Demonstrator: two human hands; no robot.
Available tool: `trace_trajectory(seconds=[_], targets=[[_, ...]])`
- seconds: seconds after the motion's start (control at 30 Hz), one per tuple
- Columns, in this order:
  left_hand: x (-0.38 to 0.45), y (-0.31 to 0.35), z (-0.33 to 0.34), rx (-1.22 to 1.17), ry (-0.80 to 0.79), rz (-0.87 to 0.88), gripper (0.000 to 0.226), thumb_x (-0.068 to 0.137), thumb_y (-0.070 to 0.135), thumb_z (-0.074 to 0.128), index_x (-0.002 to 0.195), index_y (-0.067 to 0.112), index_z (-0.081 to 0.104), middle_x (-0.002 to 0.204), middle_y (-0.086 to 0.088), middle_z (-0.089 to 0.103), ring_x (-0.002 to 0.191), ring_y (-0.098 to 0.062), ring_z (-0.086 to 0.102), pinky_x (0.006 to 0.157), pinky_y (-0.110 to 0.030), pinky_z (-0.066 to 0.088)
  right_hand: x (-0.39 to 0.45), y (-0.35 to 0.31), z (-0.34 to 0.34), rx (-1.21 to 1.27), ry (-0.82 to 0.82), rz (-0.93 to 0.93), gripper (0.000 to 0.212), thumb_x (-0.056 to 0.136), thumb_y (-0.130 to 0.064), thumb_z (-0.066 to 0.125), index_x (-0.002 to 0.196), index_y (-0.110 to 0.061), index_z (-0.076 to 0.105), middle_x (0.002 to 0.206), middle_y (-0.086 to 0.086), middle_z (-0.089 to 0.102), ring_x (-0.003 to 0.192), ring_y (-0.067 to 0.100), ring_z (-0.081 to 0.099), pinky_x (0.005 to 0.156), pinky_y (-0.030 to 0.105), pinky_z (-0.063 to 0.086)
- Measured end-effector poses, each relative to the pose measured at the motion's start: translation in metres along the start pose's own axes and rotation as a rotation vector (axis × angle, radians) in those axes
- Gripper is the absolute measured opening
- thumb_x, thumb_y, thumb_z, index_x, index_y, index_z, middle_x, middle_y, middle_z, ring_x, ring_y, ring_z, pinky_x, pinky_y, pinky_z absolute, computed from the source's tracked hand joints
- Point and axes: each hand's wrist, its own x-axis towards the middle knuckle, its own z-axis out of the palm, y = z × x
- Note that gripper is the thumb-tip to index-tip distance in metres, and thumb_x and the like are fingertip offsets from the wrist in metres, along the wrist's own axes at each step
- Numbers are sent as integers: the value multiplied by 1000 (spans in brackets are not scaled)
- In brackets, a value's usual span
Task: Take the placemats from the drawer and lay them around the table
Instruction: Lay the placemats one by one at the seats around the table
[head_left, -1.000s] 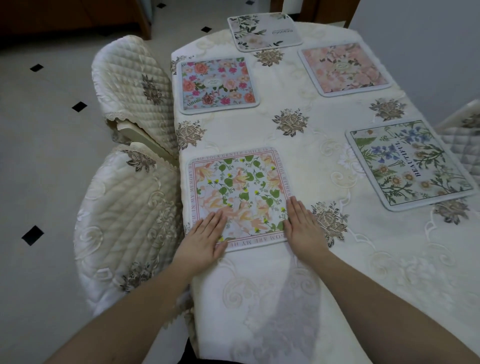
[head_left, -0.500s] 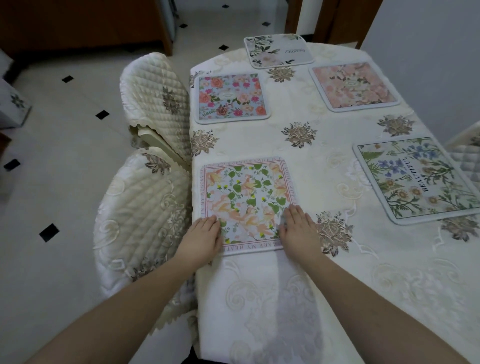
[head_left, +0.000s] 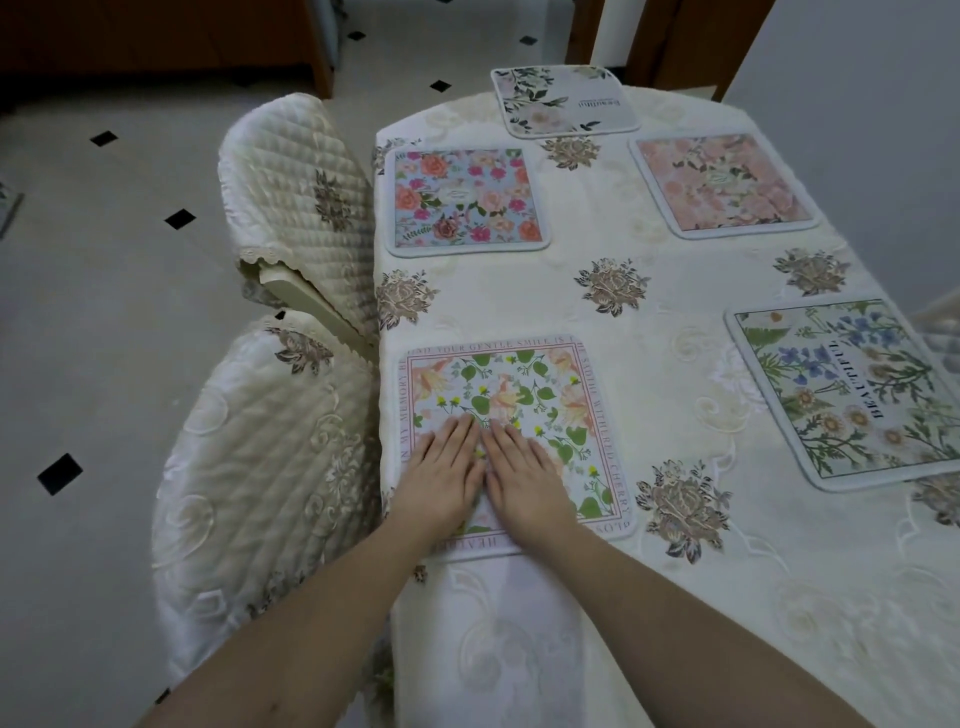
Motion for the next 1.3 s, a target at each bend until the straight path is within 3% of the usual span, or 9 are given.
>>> trace_trajectory(seconds=[0.1, 0.2, 0.37, 0.57, 0.73, 0.93, 1.03, 1.17, 1.3], targets=[[-1, -4, 6, 9, 25, 16, 62, 105, 43, 9, 154, 12, 32, 160, -2, 30, 149, -20, 26, 118, -42, 14, 10, 7, -3, -30, 20, 25, 60, 103, -46, 15, 156, -19, 21, 163, -3, 16, 150, 11, 12, 119, 39, 7], [0, -5, 8, -10, 54, -17, 60, 103, 45, 20, 156, 19, 27, 164, 0, 21, 151, -18, 15, 120, -42, 8, 20, 22, -11, -14, 48, 52, 64, 101, -50, 20, 157, -22, 12, 164, -6, 8, 150, 9, 5, 120, 38, 3], [7, -23, -1, 22, 39, -133, 75, 94, 61, 2, 158, 22, -6, 163, 1, -15, 151, -16, -15, 120, -33, -13, 21, 64, -22, -3, 57, 148, 66, 101, -51, 17, 158, -20, 2, 165, -3, 0, 151, 9, -6, 122, 35, -3], [8, -47, -10, 9, 55, -186, 82, 92, 63, -2, 158, 15, -7, 165, 0, -13, 149, -8, -17, 118, -26, -16, 12, 106, -31, -15, 97, 276, 73, 99, -55, 9, 157, -12, 7, 165, 6, 4, 152, 18, 7, 123, 34, 6], [19, -57, -19, 15, 72, -207, 81, 90, 58, -9, 157, 13, -9, 165, 0, -13, 146, -6, -19, 112, -23, -26, 18, 90, -30, -22, 176, 316, 72, 97, -50, 8, 156, -9, 15, 164, 8, 13, 151, 21, 12, 123, 37, 8], [52, -48, -22, 22, 107, -80, 71, 96, 43, 3, 158, 10, 8, 165, -2, 2, 152, -13, -3, 120, -30, -13, 57, 25, -17, 80, 105, 88, 56, 105, -38, 19, 157, -17, 14, 163, -2, 11, 151, 13, 4, 124, 37, 7], [74, -43, -24, 11, 112, -14, 66, 97, 34, 14, 154, 5, 26, 162, -8, 22, 150, -21, 20, 121, -35, 3, 86, 10, -13, 66, 74, -13, 61, 100, -39, 13, 156, -14, 20, 163, 0, 18, 151, 14, 10, 123, 38, 10], [100, -51, -27, 7, 118, 20, 61, 97, 29, 23, 151, 2, 36, 159, -11, 32, 147, -22, 30, 119, -37, 10, 119, 12, -15, 35, 94, -32, 63, 98, -37, 11, 153, -10, 28, 161, 4, 26, 150, 17, 19, 122, 36, 13], [114, -49, -27, 6, 123, 52, 63, 98, 33, 15, 155, 7, 21, 163, -6, 21, 151, -16, 18, 121, -35, 5, 136, 17, -18, -40, 81, -86, 62, 100, -36, 14, 152, -7, 30, 160, 6, 28, 149, 18, 22, 123, 38, 14]])
